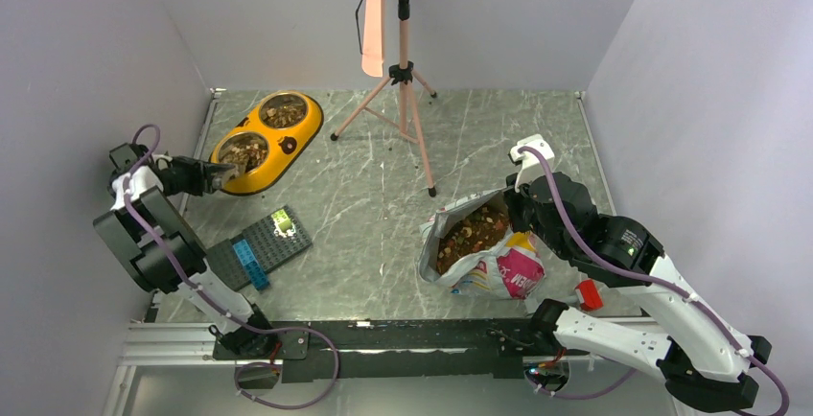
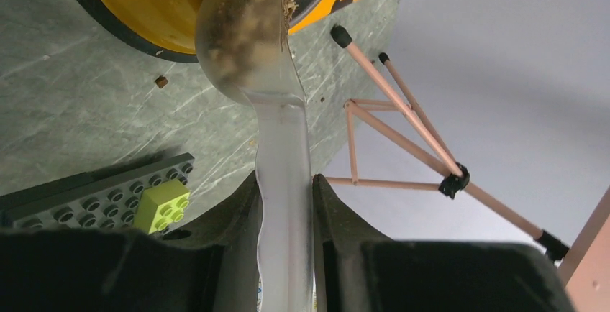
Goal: Serve the pet food
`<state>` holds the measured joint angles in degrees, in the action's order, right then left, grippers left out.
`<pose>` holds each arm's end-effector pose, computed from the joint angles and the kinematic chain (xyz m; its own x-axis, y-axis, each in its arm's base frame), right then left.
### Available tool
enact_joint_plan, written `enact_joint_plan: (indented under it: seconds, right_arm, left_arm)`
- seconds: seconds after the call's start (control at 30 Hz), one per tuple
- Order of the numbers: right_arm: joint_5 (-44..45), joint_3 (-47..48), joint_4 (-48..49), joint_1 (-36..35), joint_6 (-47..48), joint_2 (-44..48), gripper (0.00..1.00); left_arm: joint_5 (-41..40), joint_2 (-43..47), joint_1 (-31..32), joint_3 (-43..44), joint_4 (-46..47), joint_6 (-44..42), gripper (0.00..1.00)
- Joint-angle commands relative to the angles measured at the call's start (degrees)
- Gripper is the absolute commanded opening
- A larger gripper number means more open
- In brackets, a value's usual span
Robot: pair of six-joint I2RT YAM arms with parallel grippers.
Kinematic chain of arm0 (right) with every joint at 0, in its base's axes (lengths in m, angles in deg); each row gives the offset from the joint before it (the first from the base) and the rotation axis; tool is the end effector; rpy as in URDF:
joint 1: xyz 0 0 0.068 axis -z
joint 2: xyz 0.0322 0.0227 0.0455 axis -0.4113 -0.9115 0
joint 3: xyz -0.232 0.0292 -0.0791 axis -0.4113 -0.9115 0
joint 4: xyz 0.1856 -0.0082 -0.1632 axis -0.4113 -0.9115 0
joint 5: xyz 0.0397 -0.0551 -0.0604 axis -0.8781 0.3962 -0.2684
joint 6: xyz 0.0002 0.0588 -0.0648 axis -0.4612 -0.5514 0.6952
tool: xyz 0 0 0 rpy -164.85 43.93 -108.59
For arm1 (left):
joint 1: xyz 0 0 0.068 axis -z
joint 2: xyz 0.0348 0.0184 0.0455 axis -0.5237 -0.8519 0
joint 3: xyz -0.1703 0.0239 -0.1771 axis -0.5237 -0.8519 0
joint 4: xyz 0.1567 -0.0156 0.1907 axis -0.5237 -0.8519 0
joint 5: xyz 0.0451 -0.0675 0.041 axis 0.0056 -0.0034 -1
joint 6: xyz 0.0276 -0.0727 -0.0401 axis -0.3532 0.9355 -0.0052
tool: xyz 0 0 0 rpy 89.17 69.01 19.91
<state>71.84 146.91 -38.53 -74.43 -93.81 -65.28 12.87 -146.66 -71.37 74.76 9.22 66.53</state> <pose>0.1323 0.1018 0.3563 -0.4046 -0.2325 -0.8845 -0.3522 0.9321 -0.0839 0.2973 0.1695 0.1635 -0.3813 -0.9094 0.1661 -0.5783 0.0945 -0.8103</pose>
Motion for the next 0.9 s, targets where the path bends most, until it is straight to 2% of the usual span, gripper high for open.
enact_joint_plan:
  seconds: [0.0, 0.17, 0.3, 0.63, 0.87]
  right_arm:
    - [2.60, 1.99, 6.79, 0.31, 0.59, 0.69, 0.00]
    - [2.54, 2.60, 6.70, 0.32, 0.86, 0.21, 0.00]
    - [2.81, 2.73, 6.44, 0.29, 0.88, 0.50, 0.00]
    - [2.06, 2.59, 7.06, 0.32, 0.95, 0.01, 0.00]
    - [2.41, 3.15, 7.02, 0.40, 1.32, 0.16, 0.00]
  left_arm:
    - [-9.29, -2.93, 2.33, 8.53, -14.17, 3.45, 0.00]
    - [-13.95, -6.43, 4.76, 15.94, -22.49, 7.05, 0.00]
    - [-16.94, -6.74, 5.69, 19.46, -25.65, 10.52, 0.00]
    - [-18.59, -8.64, 6.92, 28.51, -32.06, 14.99, 0.00]
    - [-19.51, -12.82, 6.92, 35.32, -41.12, 15.11, 0.00]
